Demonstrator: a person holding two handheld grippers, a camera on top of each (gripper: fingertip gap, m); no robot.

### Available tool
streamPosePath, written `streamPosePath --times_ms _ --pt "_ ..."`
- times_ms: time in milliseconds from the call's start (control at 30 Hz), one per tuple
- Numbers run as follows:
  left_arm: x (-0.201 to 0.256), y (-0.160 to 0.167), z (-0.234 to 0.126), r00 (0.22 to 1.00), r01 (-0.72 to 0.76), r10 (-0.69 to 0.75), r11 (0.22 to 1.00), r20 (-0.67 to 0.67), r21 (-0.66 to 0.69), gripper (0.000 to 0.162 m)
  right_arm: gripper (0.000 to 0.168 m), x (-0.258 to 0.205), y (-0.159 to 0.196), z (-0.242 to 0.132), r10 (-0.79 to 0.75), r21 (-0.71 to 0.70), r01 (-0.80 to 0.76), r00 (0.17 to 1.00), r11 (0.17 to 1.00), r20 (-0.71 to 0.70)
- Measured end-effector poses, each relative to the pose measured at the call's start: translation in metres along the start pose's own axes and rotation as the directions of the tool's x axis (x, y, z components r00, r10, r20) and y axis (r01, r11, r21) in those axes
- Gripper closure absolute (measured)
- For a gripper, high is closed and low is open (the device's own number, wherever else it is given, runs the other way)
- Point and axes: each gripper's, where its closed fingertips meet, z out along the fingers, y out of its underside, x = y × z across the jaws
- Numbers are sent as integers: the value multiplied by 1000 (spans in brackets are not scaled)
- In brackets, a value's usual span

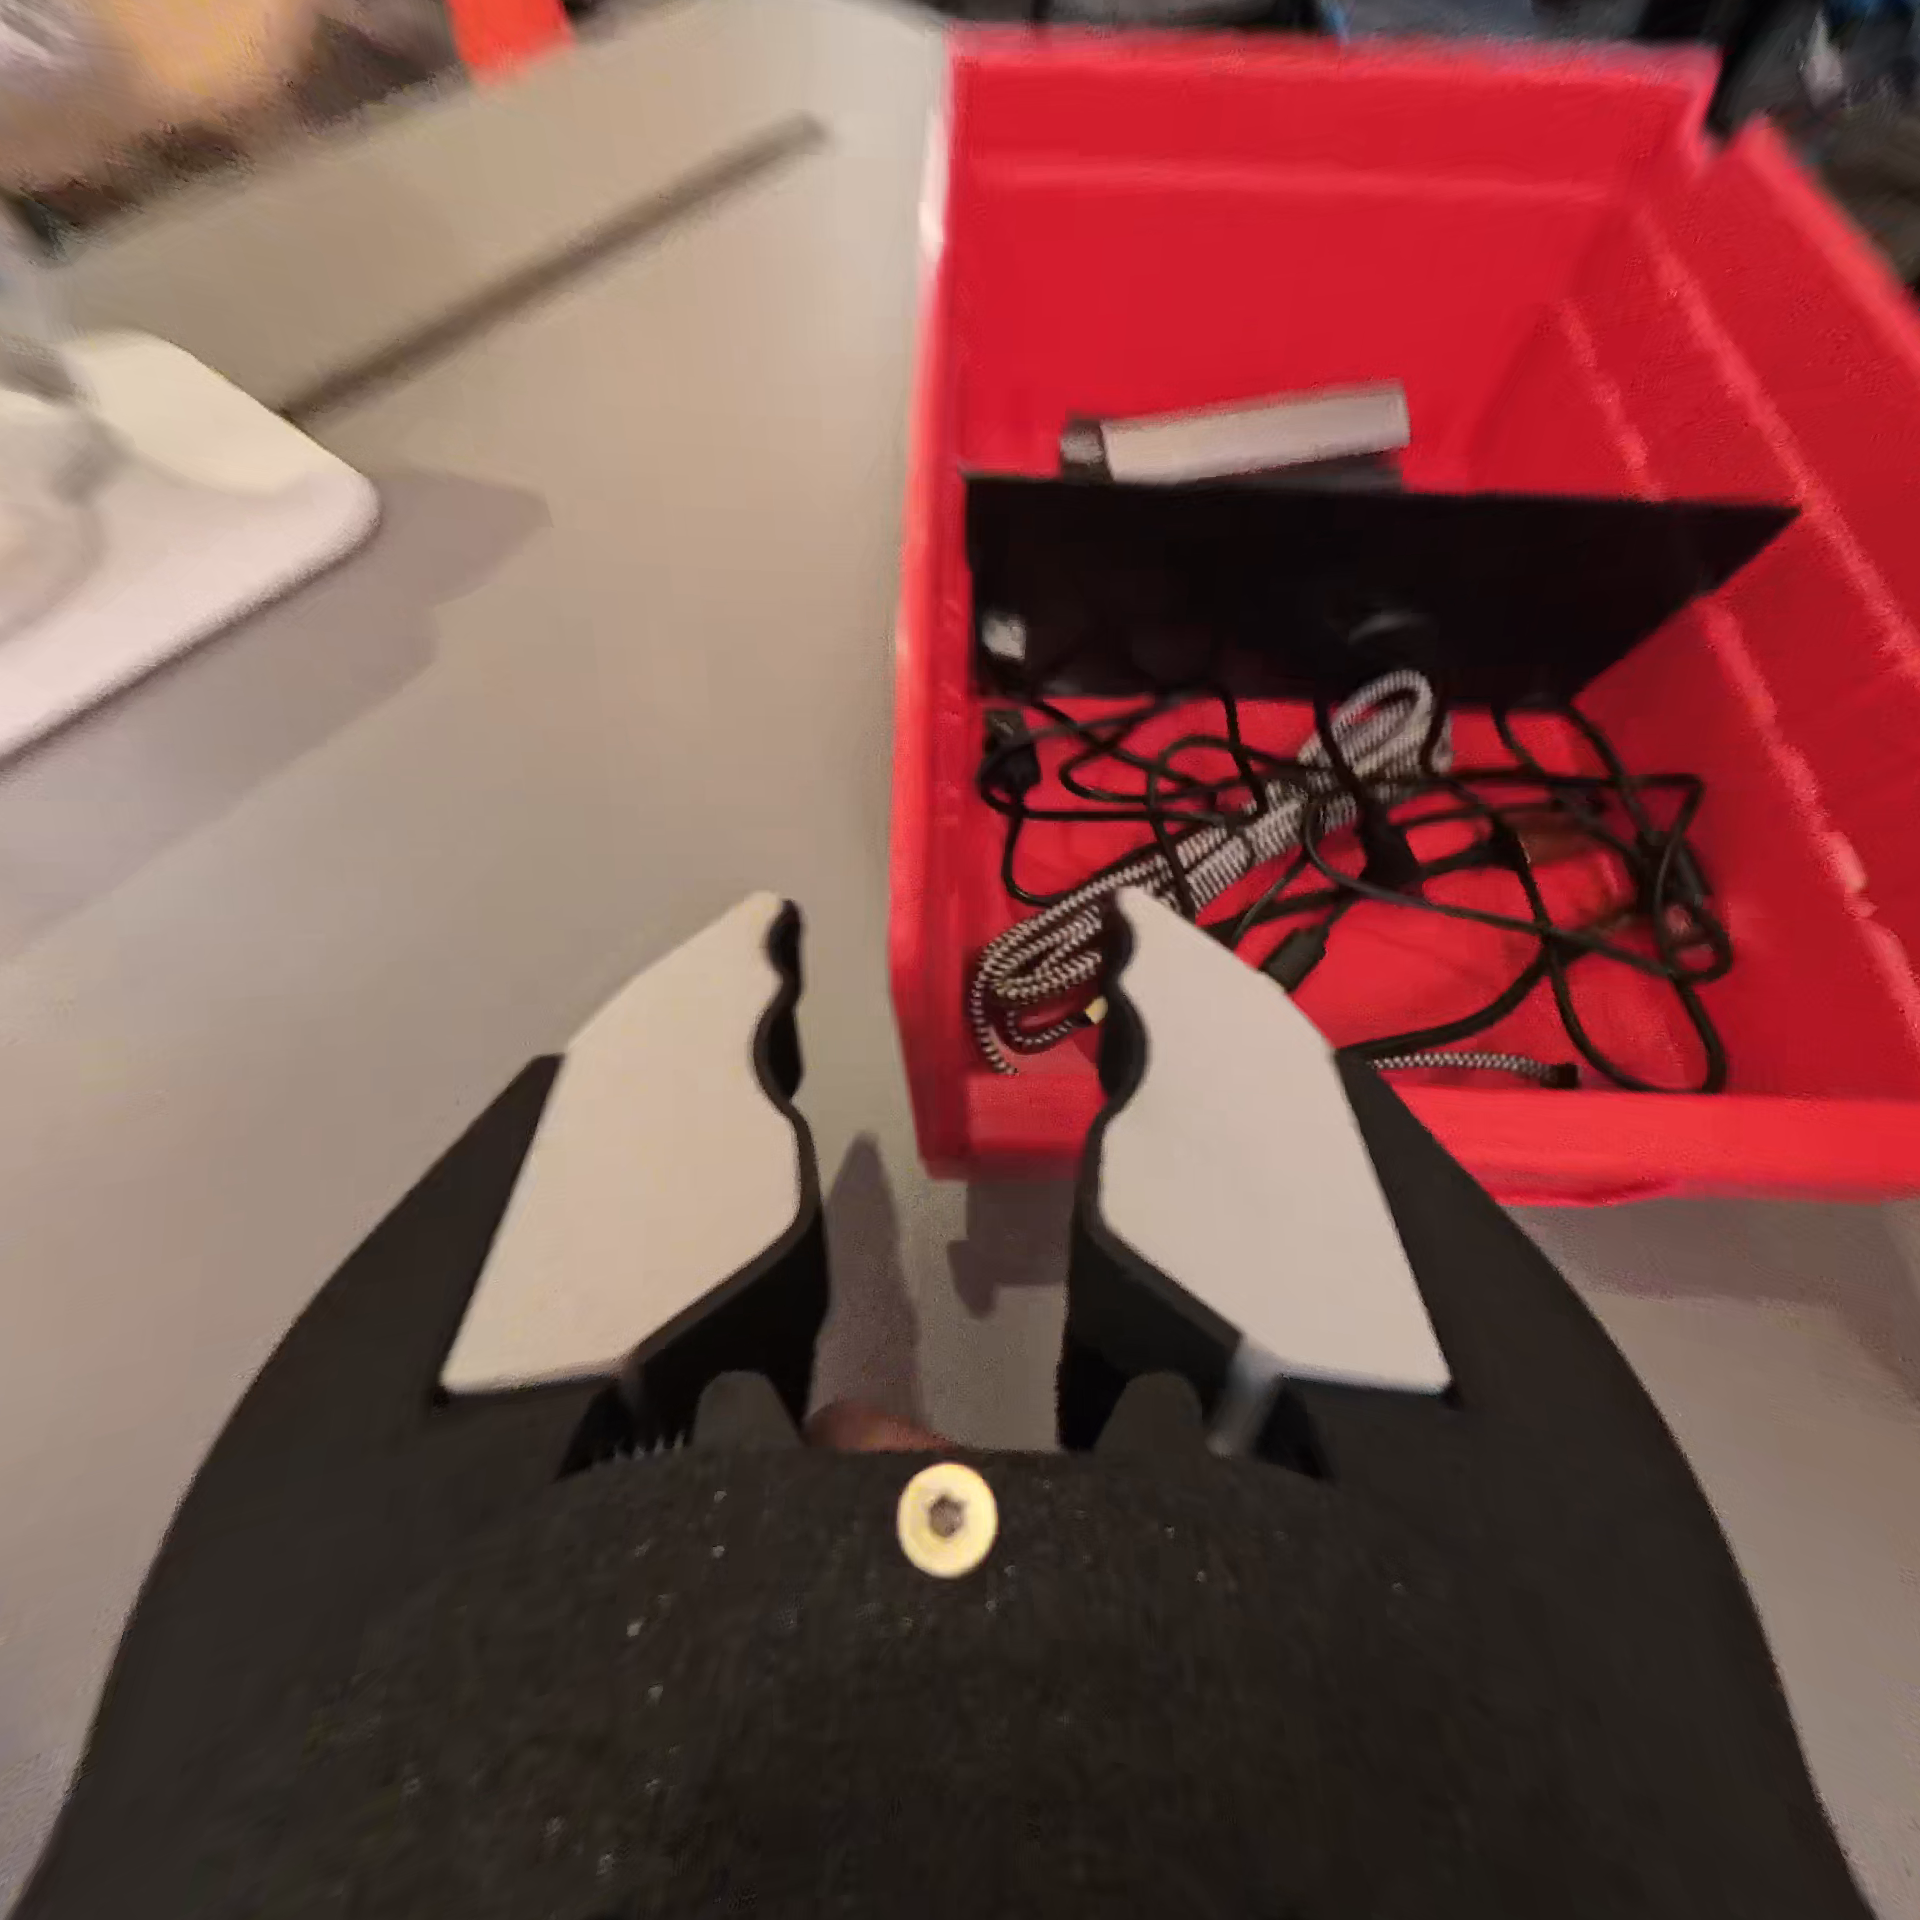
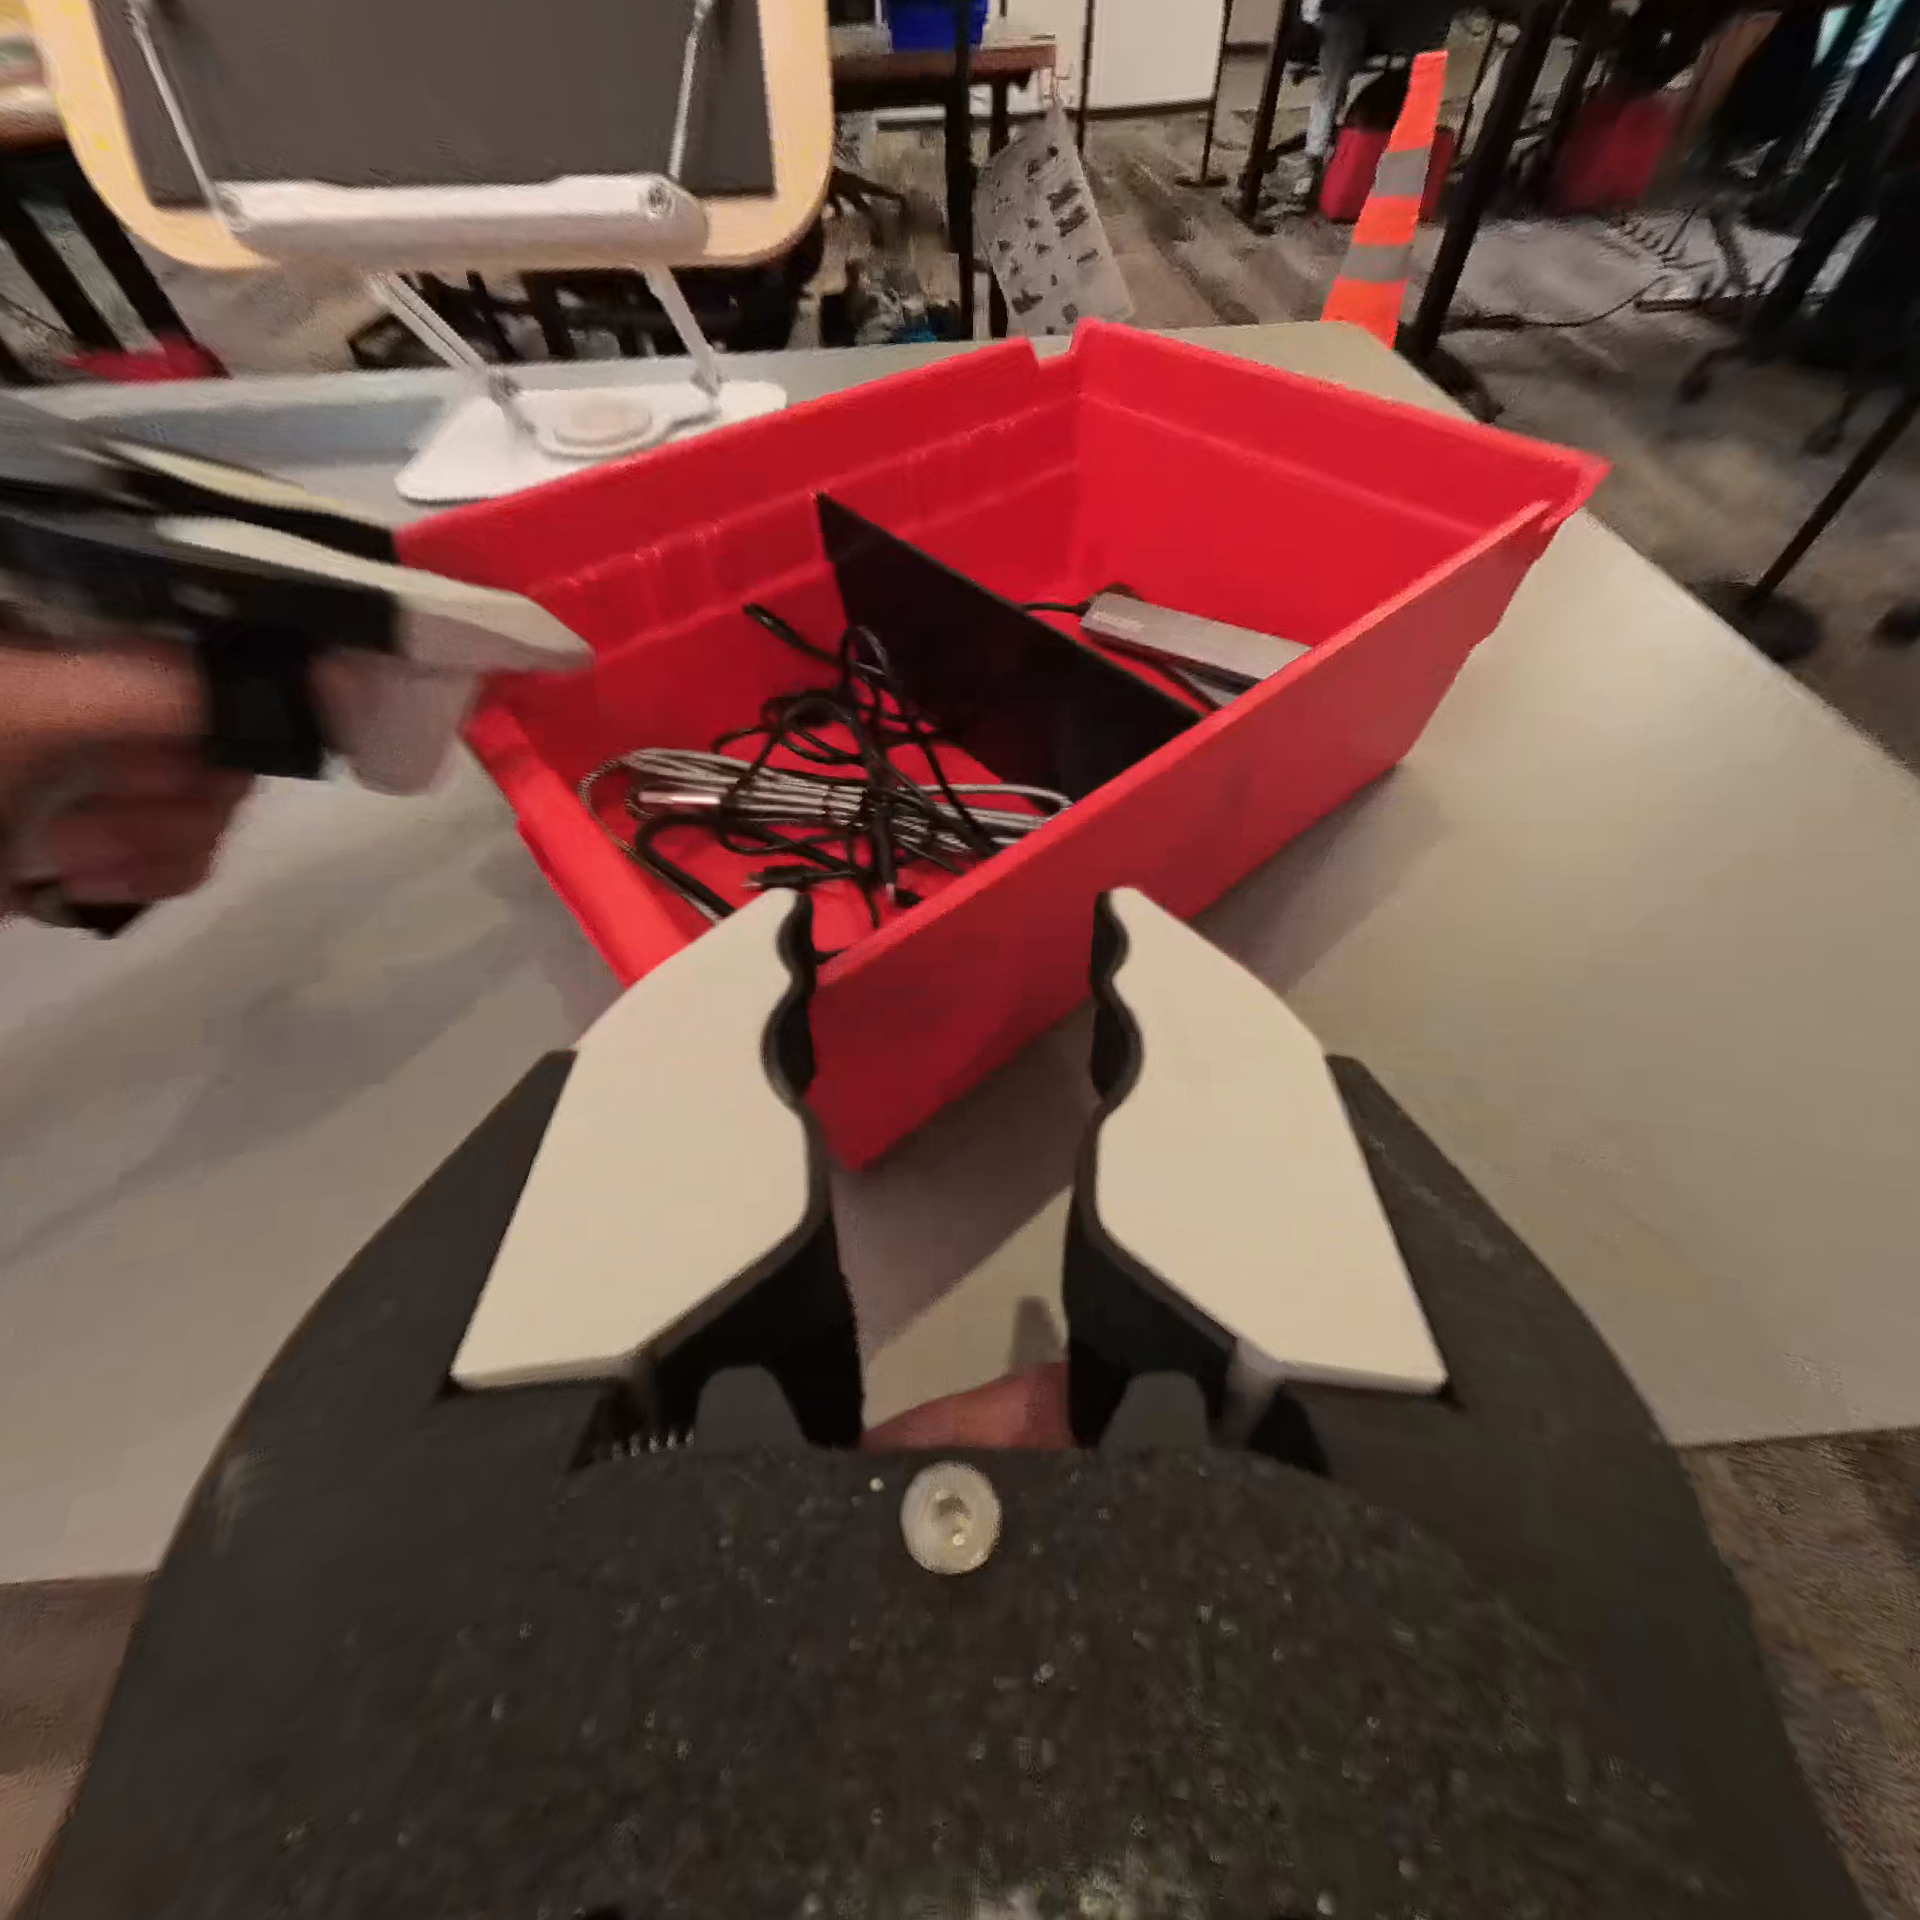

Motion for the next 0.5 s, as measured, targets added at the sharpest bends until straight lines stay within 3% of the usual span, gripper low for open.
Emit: streamPosePath --times_ms 33,100,133,167,233,333,367,400,433,500 --pt "5 6 10 999 -2 0 999 -40 -54 133 122 -1 0 -1 13 5 -13 1000 1000 -3" --pt "12 8 11 997 58 -60 997 -38 -57 148 134 -1 1 -2 15 -10 -15 1000 1000 -21" --pt "16 11 8 998 55 -57 996 -25 -63 159 117 -3 5 -3 14 -34 -15 1000 999 -7" --pt "21 14 4 999 42 -42 997 3 -62 159 109 -6 10 -4 16 -49 -15 1000 999 18" --pt "28 20 -5 998 32 -28 998 55 -62 160 108 -1 14 -6 0 -37 0 1000 999 6" --pt "36 31 -22 995 29 -25 999 99 -39 159 128 15 30 6 -36 -99 28 996 995 -82" --pt "38 34 -27 994 30 -27 999 104 -27 159 127 16 40 12 -14 -154 2 997 988 -81" --pt "41 36 -33 994 23 -22 1000 102 -7 157 116 11 47 17 21 -184 -28 999 983 -38" --pt "41 39 -38 994 -2 0 1000 111 12 156 119 10 45 17 47 -180 -53 998 982 -39" --pt "36 46 -52 984 -59 53 998 169 31 156 143 9 39 15 66 -184 -79 995 980 -74"
